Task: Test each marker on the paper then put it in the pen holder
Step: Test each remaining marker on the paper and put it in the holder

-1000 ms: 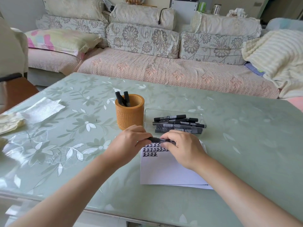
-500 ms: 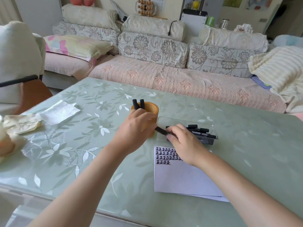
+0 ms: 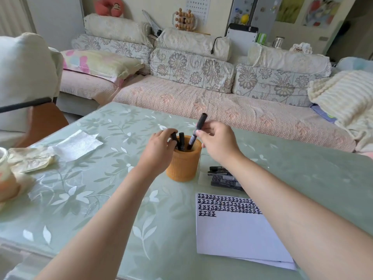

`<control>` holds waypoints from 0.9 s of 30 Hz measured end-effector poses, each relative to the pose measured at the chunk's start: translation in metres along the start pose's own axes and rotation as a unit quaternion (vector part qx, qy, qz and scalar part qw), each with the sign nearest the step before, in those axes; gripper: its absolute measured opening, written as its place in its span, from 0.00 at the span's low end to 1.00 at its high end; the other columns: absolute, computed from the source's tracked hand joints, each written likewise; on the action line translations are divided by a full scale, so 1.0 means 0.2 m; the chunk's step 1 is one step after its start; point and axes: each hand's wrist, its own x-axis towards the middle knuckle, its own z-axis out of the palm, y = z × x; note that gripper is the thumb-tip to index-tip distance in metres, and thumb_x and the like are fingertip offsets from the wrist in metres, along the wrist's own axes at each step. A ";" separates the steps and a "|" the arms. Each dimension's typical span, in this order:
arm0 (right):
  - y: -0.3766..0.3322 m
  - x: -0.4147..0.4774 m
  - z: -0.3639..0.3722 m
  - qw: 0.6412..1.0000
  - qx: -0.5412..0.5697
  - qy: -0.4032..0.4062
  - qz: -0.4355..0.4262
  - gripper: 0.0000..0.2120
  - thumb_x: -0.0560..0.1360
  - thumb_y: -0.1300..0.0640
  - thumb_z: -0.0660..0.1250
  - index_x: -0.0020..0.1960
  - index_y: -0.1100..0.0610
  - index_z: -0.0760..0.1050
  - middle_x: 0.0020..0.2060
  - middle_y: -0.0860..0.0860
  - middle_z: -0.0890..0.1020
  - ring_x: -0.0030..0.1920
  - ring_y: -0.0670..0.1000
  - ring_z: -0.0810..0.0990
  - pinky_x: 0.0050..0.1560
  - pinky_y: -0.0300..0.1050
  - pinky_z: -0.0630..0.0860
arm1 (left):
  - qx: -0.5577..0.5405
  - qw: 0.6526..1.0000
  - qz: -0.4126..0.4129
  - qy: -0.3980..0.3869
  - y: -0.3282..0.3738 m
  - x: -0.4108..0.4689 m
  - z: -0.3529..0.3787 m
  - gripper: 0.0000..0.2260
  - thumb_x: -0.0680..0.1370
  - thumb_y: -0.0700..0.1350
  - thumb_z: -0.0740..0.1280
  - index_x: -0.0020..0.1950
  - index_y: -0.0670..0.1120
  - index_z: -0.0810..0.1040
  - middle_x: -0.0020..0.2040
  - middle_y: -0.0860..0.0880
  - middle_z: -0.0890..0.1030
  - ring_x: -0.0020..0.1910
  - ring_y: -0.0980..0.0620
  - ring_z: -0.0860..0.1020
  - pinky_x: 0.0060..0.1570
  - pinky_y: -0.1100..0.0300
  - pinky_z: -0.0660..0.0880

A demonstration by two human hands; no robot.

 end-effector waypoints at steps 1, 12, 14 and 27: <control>0.00 0.00 0.02 0.999 -0.036 -0.016 -0.001 0.02 0.74 0.55 0.71 0.46 0.49 0.81 0.42 0.45 0.85 0.41 0.46 0.82 0.50 0.50 0.81 | 0.000 1.000 0.003 0.011 0.00 0.01 0.00 0.14 0.80 0.43 0.62 0.65 0.50 0.74 0.57 0.51 0.78 0.56 0.48 0.72 0.52 0.61 0.64; 0.04 -0.01 0.12 0.960 -0.222 -0.169 0.020 0.11 0.77 0.48 0.63 0.53 0.47 0.82 0.47 0.50 0.84 0.50 0.54 0.80 0.54 0.52 0.78 | -0.066 0.996 0.050 0.016 0.05 0.02 0.00 0.22 0.77 0.35 0.57 0.66 0.53 0.74 0.56 0.54 0.78 0.58 0.53 0.70 0.56 0.65 0.66; 0.05 -0.01 0.10 0.963 -0.197 -0.181 0.015 0.11 0.78 0.49 0.64 0.57 0.46 0.82 0.52 0.48 0.84 0.55 0.52 0.80 0.58 0.50 0.76 | -0.081 0.995 0.052 0.013 0.07 0.01 0.00 0.20 0.78 0.38 0.57 0.66 0.54 0.75 0.57 0.54 0.76 0.59 0.55 0.69 0.59 0.64 0.65; 0.39 -0.16 -0.36 0.948 -0.281 -0.138 0.052 0.10 0.79 0.55 0.64 0.56 0.48 0.82 0.54 0.44 0.83 0.49 0.45 0.78 0.52 0.41 0.71 | 0.037 0.996 0.034 0.076 0.09 0.07 0.07 0.12 0.79 0.50 0.66 0.59 0.48 0.80 0.57 0.48 0.77 0.57 0.47 0.70 0.54 0.61 0.64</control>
